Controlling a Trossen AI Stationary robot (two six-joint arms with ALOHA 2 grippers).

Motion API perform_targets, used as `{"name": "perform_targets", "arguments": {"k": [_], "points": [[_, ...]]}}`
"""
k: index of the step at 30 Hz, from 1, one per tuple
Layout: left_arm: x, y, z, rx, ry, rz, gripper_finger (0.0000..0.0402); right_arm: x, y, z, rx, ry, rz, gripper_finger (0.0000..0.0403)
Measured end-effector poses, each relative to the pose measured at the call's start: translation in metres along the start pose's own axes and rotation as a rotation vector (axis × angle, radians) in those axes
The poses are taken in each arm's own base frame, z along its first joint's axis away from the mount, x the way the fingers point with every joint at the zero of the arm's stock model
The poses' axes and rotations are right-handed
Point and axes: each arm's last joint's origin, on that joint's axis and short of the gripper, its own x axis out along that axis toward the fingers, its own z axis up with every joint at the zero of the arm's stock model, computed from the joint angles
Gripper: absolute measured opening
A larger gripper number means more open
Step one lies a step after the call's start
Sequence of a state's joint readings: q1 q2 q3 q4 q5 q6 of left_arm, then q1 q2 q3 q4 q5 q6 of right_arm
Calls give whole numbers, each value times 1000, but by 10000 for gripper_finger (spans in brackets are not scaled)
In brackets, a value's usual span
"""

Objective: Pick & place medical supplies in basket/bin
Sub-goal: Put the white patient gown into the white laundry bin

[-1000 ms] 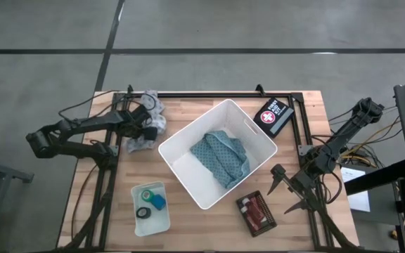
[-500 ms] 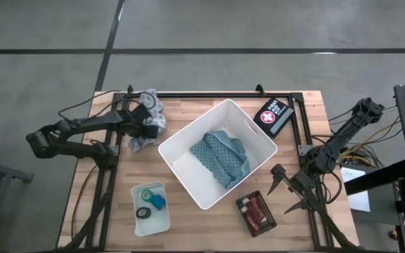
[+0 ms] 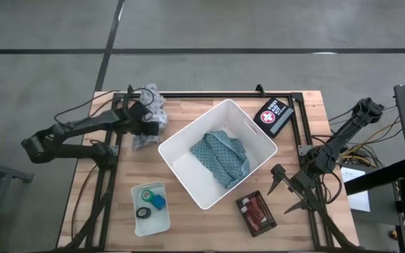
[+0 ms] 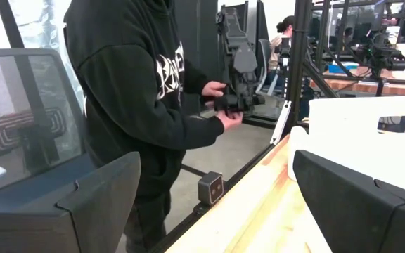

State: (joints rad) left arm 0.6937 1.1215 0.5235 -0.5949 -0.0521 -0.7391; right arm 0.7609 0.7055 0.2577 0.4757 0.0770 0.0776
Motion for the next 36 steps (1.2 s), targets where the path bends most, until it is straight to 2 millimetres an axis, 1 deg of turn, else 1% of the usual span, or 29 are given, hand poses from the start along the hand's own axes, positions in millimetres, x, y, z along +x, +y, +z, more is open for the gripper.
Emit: {"name": "perform_targets", "arguments": {"k": [8, 14, 18, 21, 25, 31, 34, 36], "points": [[-35, 0, 3, -9, -147, -123, 99, 0, 0, 0, 0, 0, 0, 368], [-74, 1, 5, -15, -317, -267, 99, 0, 0, 0, 0, 0, 0, 368], [-103, 2, 7, 24, -453, -370, 99, 0, 0, 0, 0, 0, 0, 368], [-122, 1, 7, 73, -541, -456, 99, 0, 0, 0, 0, 0, 0, 368], [-143, 0, 7, 149, -618, -572, 99, 0, 0, 0, 0, 0, 0, 368], [-169, -7, 11, 272, -691, -754, 99, 0, 0, 0, 0, 0, 0, 368], [-179, -12, 15, 390, -808, -831, 99, 0, 0, 0, 0, 0, 0, 368], [-189, -17, 18, 444, -887, -938, 99, 0, 0, 0, 0, 0, 0, 368]]}}
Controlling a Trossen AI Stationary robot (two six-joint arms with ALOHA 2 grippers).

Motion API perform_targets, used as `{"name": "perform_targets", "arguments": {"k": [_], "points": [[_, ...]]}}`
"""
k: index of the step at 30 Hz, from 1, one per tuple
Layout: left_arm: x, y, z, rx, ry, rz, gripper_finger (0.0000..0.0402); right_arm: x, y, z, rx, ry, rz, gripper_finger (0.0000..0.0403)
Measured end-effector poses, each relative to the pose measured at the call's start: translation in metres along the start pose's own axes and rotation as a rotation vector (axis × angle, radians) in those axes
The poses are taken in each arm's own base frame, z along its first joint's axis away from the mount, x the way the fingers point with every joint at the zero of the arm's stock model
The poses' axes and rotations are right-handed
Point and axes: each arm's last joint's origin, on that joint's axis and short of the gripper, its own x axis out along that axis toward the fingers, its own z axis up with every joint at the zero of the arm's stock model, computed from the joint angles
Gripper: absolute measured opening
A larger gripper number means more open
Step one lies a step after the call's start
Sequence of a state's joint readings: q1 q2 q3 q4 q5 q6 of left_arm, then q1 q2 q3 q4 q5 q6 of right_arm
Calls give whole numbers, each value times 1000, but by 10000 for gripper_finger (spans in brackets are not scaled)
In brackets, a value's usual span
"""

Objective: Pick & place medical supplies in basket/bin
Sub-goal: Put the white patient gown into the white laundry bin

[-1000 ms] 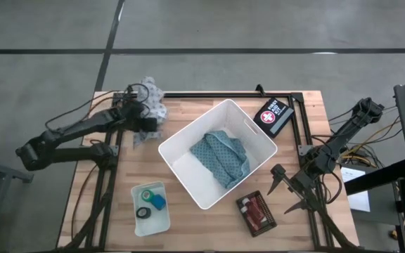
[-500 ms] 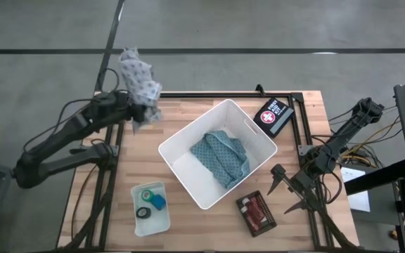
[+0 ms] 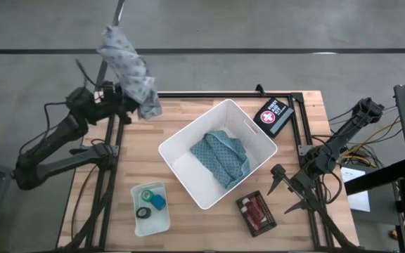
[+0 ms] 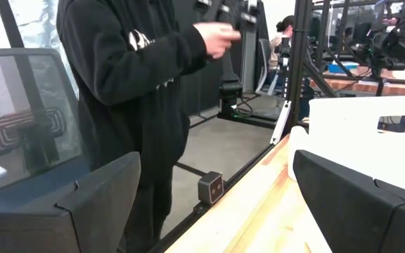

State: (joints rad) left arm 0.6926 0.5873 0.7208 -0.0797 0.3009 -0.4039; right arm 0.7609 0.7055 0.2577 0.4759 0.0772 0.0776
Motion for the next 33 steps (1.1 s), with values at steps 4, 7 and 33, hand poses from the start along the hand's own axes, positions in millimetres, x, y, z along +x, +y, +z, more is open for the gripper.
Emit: {"name": "perform_targets", "arguments": {"k": [4, 7, 33], "points": [[3, -9, 15, 41, -117, -186, 97, 0, 0, 0, 0, 0, 1, 368], [9, -12, 17, 69, -128, -256, 97, 0, 0, 0, 0, 0, 0, 368], [119, -30, 0, 115, 28, -443, 113, 0, 0, 0, 0, 0, 0, 368]]}}
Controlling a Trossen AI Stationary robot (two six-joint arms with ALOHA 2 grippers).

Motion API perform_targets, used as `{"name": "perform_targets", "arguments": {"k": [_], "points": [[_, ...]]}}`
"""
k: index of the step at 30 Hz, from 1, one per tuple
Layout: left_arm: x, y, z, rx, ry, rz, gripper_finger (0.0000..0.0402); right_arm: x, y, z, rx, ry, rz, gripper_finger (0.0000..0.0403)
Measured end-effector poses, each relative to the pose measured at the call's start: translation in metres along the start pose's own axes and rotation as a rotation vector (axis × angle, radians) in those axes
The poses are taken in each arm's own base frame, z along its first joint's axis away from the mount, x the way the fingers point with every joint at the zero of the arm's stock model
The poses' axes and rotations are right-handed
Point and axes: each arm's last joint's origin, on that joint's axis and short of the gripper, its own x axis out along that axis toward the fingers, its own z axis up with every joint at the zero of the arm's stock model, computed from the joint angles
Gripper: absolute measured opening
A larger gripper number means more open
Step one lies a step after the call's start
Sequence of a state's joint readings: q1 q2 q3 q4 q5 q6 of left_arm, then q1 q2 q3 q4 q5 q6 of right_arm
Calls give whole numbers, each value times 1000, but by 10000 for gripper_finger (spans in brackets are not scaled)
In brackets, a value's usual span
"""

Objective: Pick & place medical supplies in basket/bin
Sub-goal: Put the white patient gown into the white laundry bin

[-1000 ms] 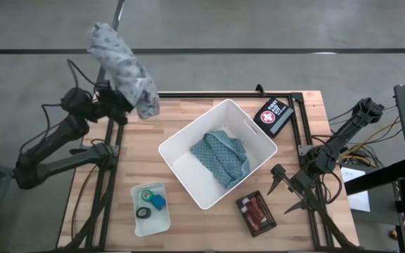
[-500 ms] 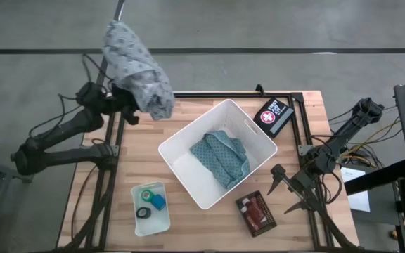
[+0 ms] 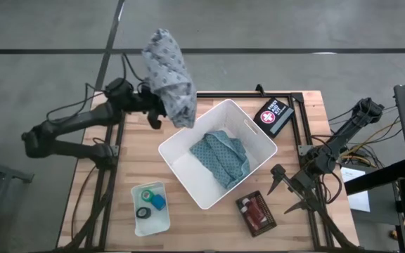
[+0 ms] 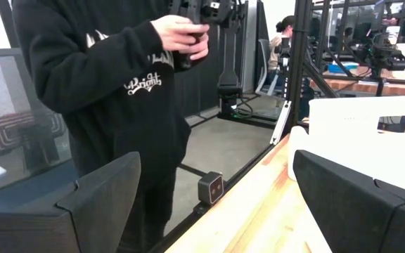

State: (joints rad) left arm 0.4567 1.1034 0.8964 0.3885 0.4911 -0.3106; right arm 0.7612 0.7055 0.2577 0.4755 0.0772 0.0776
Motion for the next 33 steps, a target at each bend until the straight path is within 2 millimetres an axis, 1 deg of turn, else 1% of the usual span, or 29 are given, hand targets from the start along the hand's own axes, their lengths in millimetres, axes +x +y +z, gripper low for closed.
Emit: {"name": "perform_targets", "arguments": {"k": [10, 16, 19, 22, 25, 31, 33], "points": [[27, -14, -24, -36, 87, -93, 116, 0, 0, 0, 0, 0, 0, 368], [36, -34, -34, 52, 113, -181, 117, 0, 0, 0, 0, 0, 0, 368], [38, -40, -42, 80, 164, -205, 117, 0, 0, 0, 0, 0, 0, 368], [36, -39, -52, 87, 256, -191, 117, 0, 0, 0, 0, 0, 0, 368], [35, -36, -62, 52, 355, -170, 117, 0, 0, 0, 0, 0, 0, 368], [37, -33, -79, 14, 476, -152, 117, 0, 0, 0, 0, 1, 0, 368], [40, -33, -82, -1, 531, -140, 117, 0, 0, 0, 0, 1, 0, 368]]}}
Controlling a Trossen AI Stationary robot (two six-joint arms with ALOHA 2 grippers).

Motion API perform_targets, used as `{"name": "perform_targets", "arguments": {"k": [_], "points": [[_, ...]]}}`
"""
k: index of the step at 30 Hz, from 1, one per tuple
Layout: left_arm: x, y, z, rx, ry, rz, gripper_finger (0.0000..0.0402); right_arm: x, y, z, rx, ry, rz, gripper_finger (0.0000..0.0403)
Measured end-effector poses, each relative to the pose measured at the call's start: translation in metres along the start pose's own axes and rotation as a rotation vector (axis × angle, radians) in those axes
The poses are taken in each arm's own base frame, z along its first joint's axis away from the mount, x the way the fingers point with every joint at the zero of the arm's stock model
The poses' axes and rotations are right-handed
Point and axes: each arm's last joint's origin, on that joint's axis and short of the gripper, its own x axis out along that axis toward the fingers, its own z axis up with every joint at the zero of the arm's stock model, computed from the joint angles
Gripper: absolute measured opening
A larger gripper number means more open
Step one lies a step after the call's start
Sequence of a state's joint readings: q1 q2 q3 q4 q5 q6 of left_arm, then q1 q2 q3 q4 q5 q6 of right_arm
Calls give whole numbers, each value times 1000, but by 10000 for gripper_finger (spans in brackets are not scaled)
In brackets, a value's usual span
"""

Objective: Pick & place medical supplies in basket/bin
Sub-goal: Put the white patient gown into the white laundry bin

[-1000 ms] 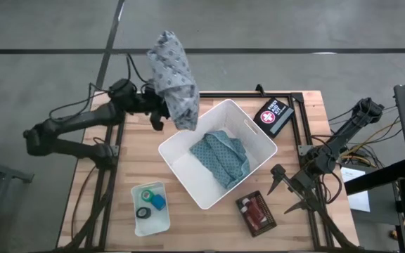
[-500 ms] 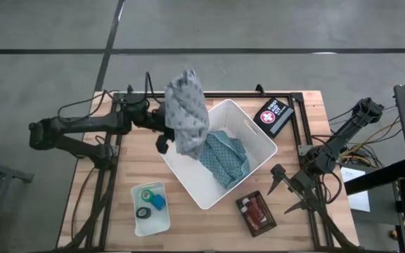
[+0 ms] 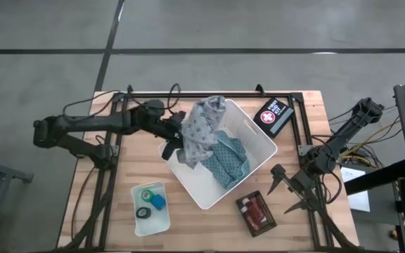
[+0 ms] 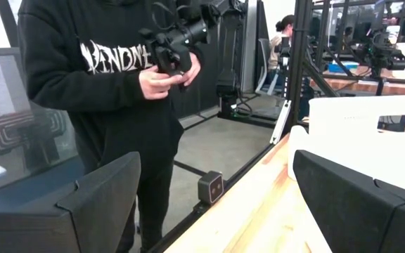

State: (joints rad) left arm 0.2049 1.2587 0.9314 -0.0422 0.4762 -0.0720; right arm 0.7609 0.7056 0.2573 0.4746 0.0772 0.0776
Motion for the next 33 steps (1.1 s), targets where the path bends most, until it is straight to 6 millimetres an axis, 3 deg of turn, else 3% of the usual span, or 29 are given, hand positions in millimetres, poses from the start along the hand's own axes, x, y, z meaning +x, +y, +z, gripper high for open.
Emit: {"name": "perform_targets", "arguments": {"k": [5, 14, 22, 33], "points": [[14, 2, 9, 7, 185, 33, 117, 0, 0, -1, -1, 7, 0, 368], [55, -3, 26, 144, 519, 79, 118, 0, 0, -1, -1, 7, -1, 368], [77, 9, 19, 94, 902, 150, 118, 0, 0, -1, -1, 7, 0, 368], [90, 13, 6, 197, 1014, 124, 118, 0, 0, -1, -1, 7, -1, 368]]}}
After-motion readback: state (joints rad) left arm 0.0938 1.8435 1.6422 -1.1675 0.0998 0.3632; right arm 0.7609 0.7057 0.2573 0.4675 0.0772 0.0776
